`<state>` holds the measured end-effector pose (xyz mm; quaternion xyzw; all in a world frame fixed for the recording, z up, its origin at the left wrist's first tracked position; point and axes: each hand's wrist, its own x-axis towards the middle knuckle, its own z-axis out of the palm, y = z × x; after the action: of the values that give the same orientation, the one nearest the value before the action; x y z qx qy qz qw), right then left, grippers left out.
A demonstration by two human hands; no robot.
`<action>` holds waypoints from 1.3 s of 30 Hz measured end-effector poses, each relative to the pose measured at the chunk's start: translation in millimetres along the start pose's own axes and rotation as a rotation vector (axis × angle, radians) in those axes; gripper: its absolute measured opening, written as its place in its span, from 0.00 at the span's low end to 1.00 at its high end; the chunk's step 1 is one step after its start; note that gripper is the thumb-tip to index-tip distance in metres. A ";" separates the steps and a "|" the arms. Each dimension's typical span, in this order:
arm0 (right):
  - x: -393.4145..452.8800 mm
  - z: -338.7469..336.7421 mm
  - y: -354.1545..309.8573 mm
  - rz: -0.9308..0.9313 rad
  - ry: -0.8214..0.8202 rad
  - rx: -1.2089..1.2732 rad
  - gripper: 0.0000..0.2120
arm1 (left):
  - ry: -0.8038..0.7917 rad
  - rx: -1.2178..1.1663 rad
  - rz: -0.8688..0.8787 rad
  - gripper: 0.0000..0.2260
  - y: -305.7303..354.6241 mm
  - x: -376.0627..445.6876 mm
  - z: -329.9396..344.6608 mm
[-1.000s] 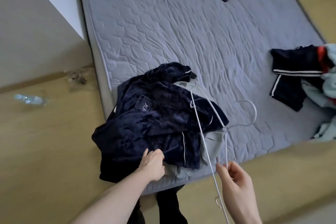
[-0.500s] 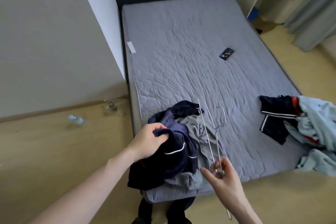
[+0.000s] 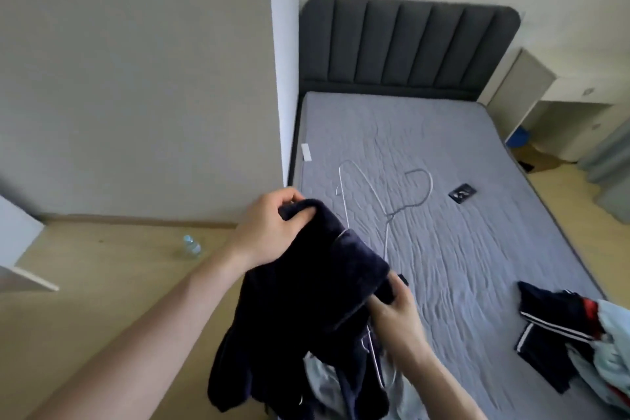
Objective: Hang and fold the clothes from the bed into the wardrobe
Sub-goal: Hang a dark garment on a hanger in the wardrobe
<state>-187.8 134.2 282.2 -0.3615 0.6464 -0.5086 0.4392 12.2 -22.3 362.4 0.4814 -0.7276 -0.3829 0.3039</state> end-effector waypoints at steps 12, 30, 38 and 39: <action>42.1 25.3 -101.8 -0.042 -0.225 0.219 0.07 | -0.016 0.322 -0.165 0.31 -78.4 -54.5 -15.2; 3.6 112.7 -198.2 -0.196 -0.116 0.311 0.06 | -0.164 -0.171 -0.437 0.19 -121.9 -118.6 -23.5; -25.0 131.3 -211.0 -0.182 -0.170 0.434 0.06 | -0.503 -0.195 -1.069 0.59 -223.5 -180.9 -17.5; -26.9 132.0 -211.9 -0.177 -0.170 0.450 0.09 | -0.496 -0.309 -1.127 0.59 -230.9 -187.8 -16.9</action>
<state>-50.5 67.0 481.4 -0.3514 0.4435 -0.6437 0.5153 199.9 92.3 161.2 0.6380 -0.3479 -0.6847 -0.0561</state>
